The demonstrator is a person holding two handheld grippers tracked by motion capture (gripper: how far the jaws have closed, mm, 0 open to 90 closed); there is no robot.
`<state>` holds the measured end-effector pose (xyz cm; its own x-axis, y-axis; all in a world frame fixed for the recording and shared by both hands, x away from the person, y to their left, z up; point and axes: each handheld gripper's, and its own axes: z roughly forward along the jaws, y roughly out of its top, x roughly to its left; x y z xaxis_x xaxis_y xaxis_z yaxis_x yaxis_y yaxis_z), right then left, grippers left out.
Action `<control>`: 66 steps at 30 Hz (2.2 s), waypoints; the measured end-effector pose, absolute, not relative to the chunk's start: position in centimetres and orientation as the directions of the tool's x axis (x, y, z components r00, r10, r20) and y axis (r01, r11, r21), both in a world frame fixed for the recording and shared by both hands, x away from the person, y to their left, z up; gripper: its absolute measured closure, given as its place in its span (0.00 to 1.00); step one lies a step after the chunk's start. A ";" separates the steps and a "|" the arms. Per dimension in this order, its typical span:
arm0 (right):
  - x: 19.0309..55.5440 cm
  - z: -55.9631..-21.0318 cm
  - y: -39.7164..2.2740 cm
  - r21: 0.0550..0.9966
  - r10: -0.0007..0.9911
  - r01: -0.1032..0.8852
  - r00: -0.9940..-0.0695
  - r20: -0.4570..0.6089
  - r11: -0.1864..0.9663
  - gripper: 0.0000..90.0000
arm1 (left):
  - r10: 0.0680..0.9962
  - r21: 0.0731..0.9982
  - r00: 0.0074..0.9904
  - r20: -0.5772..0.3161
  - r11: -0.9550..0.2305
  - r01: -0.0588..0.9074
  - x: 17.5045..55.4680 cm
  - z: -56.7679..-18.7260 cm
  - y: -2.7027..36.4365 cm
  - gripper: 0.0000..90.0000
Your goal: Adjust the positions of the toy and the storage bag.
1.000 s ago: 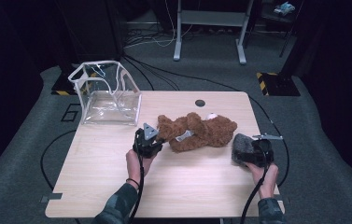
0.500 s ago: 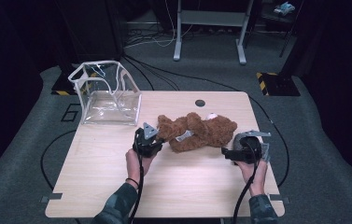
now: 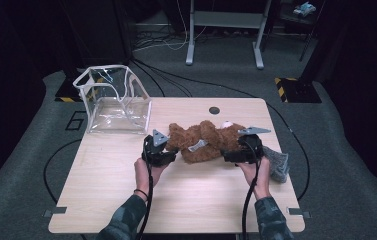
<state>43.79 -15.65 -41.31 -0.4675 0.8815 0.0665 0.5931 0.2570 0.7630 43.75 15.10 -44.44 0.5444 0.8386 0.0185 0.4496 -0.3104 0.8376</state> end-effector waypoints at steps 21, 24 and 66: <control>47.2 -41.0 -9.6 0.730 0.870 0.595 -0.492 -0.001 0.337 0.28 | 0.812 0.823 0.583 0.010 -0.338 0.456 44.3 -44.1 15.3 0.77; 47.7 -41.4 -9.5 0.728 0.870 0.594 -0.493 -0.008 0.343 0.42 | 0.809 0.823 0.587 0.000 -0.334 0.460 44.3 -44.1 15.5 0.77; 48.7 -39.4 -12.0 0.788 0.890 0.535 -0.455 -0.033 0.303 0.86 | 0.799 0.873 0.599 0.054 -0.329 0.360 42.7 -41.0 15.6 0.82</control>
